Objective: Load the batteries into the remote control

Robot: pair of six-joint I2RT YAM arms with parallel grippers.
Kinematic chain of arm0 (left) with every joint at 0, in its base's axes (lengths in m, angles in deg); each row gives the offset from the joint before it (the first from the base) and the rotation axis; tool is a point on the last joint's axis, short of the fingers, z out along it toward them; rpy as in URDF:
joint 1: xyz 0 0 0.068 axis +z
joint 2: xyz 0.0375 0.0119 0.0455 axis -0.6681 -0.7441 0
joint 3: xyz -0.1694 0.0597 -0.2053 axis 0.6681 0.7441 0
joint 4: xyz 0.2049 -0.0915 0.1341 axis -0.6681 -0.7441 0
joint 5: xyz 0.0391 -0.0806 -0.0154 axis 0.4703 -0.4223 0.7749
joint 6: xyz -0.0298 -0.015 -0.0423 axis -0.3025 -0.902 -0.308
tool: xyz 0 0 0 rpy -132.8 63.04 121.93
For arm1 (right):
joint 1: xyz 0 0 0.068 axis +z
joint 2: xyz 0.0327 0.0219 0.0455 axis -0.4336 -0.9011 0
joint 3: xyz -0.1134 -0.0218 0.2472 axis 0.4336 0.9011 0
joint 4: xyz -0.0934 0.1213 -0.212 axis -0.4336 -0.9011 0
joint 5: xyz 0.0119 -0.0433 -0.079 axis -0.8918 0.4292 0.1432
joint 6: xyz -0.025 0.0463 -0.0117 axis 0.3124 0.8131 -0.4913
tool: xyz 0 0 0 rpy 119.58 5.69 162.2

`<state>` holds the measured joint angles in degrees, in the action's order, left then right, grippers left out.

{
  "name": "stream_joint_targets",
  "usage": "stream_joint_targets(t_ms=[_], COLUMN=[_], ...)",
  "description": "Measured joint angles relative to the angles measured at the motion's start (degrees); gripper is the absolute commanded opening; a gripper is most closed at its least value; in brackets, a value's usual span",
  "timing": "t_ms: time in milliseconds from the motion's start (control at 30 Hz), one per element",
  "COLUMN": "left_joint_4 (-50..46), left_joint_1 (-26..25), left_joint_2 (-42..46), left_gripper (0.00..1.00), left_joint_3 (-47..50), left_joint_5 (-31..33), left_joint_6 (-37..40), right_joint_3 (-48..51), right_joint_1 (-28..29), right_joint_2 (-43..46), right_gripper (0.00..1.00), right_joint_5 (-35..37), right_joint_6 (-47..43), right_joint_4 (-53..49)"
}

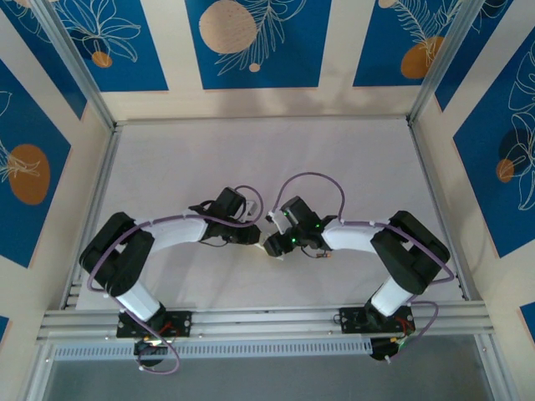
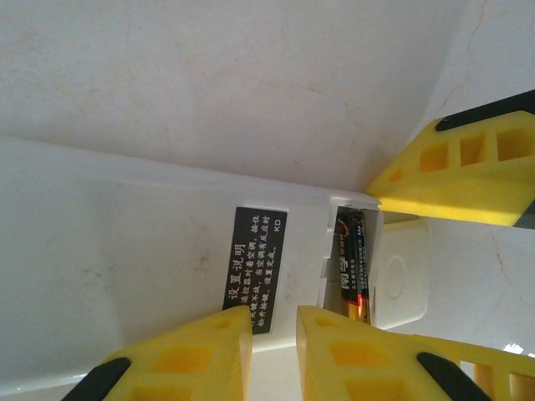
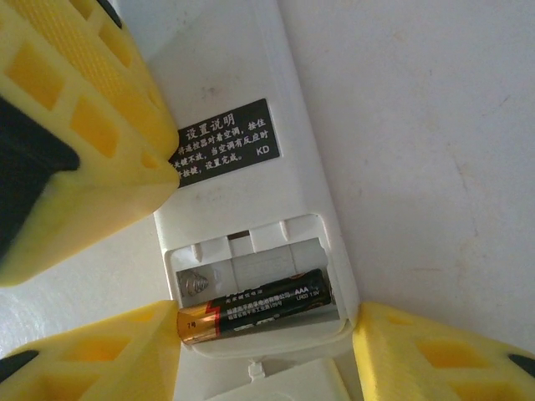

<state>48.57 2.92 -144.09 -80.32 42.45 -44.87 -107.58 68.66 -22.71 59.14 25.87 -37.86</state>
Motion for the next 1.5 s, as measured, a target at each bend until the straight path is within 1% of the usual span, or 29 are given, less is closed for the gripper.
stream_joint_targets(t_ms=[267,567,700,900,1100,1200,1300,1400,1433,1467,1500], left_joint_4=[0.0,0.0,0.0,0.0,0.0,0.0,0.2,0.9,1.2,1.7,2.2], left_joint_1=[0.0,0.0,0.0,0.0,0.0,0.0,0.0,0.0,0.0,0.0,0.0], left_joint_2=[0.0,0.0,0.0,0.0,0.0,0.0,0.2,0.5,0.5,0.6,0.7], left_gripper=[0.22,0.22,0.22,0.22,0.22,0.22,0.22,0.22,0.22,0.22,0.21], left_joint_3=[0.0,0.0,0.0,0.0,0.0,0.0,0.0,0.0,0.0,0.1,0.3], left_joint_5=[0.0,0.0,0.0,0.0,0.0,0.0,0.0,0.0,0.0,-0.1,-0.1], left_joint_6=[0.0,0.0,0.0,0.0,0.0,0.0,0.0,-0.1,-0.2,-0.3,-0.3], right_joint_3=[-1.7,-1.7,-1.7,-1.7,-1.7,-2.3,-4.8,-5.2,-4.9,-4.5,-4.2], right_joint_1=[0.4,1.0,0.8,-1.9,-4.2,-5.0,-5.4,-4.9,-4.1,-3.1,-2.4], right_joint_2=[-0.7,-0.7,-0.5,0.9,3.2,5.4,5.7,6.0,6.3,6.5,6.7], right_gripper=[0.56,0.66,0.68,0.72,0.71,0.63,0.54,0.49,0.45,0.33,0.26], right_joint_5=[1.0,1.9,1.1,-0.8,-2.6,-3.3,-4.2,-5.2,-5.3,-5.4,-5.6], right_joint_6=[0.0,0.2,0.8,2.1,5.1,9.7,17.3,25.4,28.2,30.6,32.8], right_joint_4=[-2.4,-2.4,-2.4,-3.1,-4.4,-6.4,-10.1,-11.0,-11.2,-11.2,-11.2])
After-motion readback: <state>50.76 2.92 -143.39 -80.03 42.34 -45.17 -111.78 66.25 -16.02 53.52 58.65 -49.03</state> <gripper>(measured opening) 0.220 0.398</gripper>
